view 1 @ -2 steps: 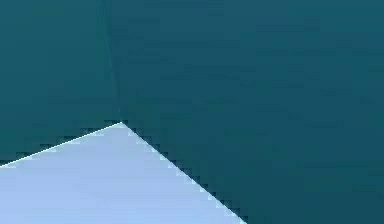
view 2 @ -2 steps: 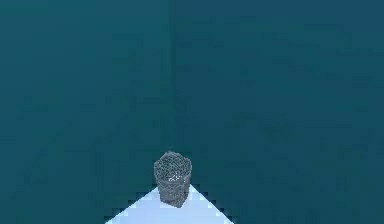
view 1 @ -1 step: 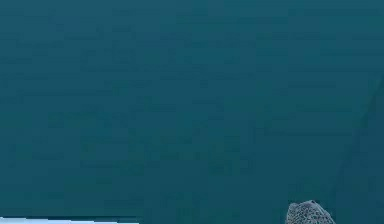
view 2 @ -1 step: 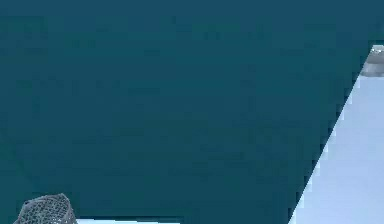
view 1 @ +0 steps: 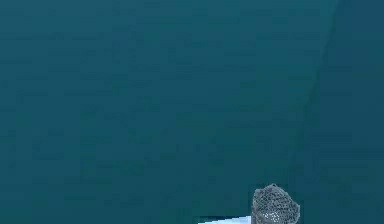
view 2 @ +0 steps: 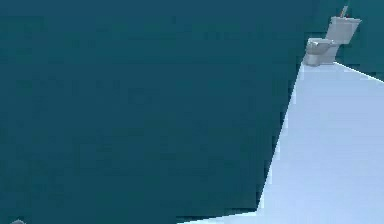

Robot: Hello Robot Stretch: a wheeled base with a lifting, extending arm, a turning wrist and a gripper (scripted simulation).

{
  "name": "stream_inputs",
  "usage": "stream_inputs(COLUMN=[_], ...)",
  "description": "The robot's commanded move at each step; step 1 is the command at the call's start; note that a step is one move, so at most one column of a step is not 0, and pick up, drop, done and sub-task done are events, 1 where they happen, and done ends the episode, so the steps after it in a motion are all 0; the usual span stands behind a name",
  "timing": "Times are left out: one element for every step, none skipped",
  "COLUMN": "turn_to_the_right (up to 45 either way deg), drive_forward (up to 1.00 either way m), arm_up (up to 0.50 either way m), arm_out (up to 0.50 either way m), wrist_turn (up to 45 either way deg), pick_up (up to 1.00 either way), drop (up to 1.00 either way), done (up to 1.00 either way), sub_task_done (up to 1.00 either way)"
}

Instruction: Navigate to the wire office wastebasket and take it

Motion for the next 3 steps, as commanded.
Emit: stream_inputs(turn_to_the_right=[0.0, -33.0, 0.0], drive_forward=[0.50, 0.00, 0.00], arm_up=[0.00, 0.00, 0.16], arm_out=[0.00, 0.00, 0.00], wrist_turn=[0.0, 0.0, 0.0], pick_up=[0.00, 0.00, 0.00], drop=[0.00, 0.00, 0.00], done=[0.00, 0.00, 0.00], sub_task_done=[0.00, 0.00, 0.00])
